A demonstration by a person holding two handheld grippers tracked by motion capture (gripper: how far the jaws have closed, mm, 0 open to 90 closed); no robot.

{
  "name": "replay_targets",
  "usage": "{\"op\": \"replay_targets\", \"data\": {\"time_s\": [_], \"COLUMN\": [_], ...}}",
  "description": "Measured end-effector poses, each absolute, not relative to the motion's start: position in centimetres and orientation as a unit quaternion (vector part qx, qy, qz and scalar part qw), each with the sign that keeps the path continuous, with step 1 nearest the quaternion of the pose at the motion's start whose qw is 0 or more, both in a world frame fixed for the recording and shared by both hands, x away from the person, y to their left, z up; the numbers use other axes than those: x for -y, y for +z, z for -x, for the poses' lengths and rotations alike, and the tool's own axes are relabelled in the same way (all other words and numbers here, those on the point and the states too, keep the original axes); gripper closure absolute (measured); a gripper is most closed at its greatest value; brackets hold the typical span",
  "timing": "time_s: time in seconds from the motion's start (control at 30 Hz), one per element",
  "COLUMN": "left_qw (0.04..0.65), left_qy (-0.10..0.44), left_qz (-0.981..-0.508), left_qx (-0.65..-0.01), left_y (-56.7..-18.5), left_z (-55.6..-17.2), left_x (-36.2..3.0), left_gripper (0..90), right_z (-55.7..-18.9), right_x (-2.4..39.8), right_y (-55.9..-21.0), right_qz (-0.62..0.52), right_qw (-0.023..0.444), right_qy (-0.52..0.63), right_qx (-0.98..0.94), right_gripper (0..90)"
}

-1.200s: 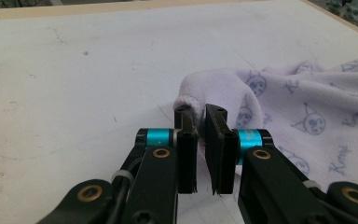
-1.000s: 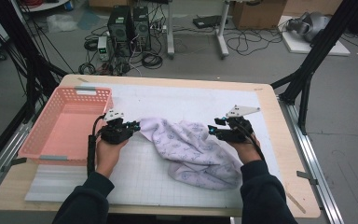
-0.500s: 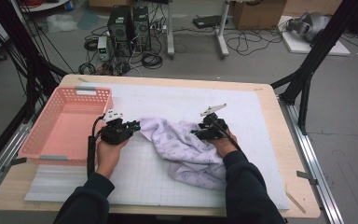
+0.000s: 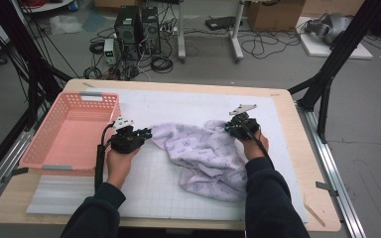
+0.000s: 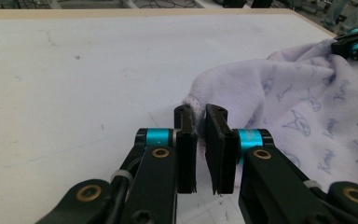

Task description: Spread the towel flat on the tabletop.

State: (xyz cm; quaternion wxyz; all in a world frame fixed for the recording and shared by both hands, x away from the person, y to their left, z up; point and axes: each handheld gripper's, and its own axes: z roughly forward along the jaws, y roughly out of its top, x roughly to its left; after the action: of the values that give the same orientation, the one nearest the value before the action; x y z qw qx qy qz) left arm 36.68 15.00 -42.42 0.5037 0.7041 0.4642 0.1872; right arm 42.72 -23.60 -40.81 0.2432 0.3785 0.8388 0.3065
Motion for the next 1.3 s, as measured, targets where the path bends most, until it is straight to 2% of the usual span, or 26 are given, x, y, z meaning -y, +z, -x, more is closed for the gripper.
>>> {"op": "replay_targets", "data": {"time_s": [0.23,0.37,0.43,0.47,0.57,0.63,0.77,1.0,1.17,1.3], "left_qw": [0.509,0.505,0.504,0.502,0.500,0.501,0.504,0.502,0.503,0.465], "left_qy": [0.177,0.189,0.184,0.183,0.181,0.168,0.131,0.093,0.086,0.095], "left_qz": [-0.700,-0.699,-0.694,-0.694,-0.701,-0.708,-0.724,-0.763,-0.779,-0.811], "left_qx": [-0.468,-0.469,-0.480,-0.482,-0.475,-0.468,-0.452,-0.397,-0.364,-0.341], "left_y": [-43.2,-43.3,-43.3,-43.2,-43.1,-43.1,-43.5,-43.8,-44.0,-44.7], "left_z": [-37.2,-37.3,-37.4,-37.4,-37.2,-37.1,-36.9,-36.5,-36.3,-36.3], "left_x": [-13.8,-13.5,-13.8,-14.0,-14.1,-14.0,-12.4,-7.5,-4.7,-2.2], "left_gripper": [81.7,75.9,63.3,60.3,56.9,54.9,50.3,43.7,42.2,40.9], "right_z": [-43.3,-43.4,-43.4,-43.4,-42.8,-42.3,-41.0,-37.9,-36.0,-35.0], "right_x": [26.3,26.5,26.7,26.8,27.1,27.5,28.1,29.7,30.4,31.0], "right_y": [-39.6,-39.9,-40.1,-40.2,-39.9,-39.4,-38.6,-38.9,-39.2,-39.9], "right_qz": [-0.427,-0.445,-0.452,-0.451,-0.461,-0.465,-0.457,-0.456,-0.443,-0.445], "right_qw": [0.318,0.341,0.327,0.326,0.323,0.325,0.318,0.307,0.306,0.296], "right_qy": [0.287,0.257,0.266,0.270,0.300,0.324,0.353,0.384,0.383,0.386], "right_qx": [-0.797,-0.787,-0.786,-0.786,-0.770,-0.757,-0.752,-0.742,-0.750,-0.752], "right_gripper": [82.9,81.9,78.6,75.0,62.1,59.5,58.4,56.9,56.4,53.0]}}
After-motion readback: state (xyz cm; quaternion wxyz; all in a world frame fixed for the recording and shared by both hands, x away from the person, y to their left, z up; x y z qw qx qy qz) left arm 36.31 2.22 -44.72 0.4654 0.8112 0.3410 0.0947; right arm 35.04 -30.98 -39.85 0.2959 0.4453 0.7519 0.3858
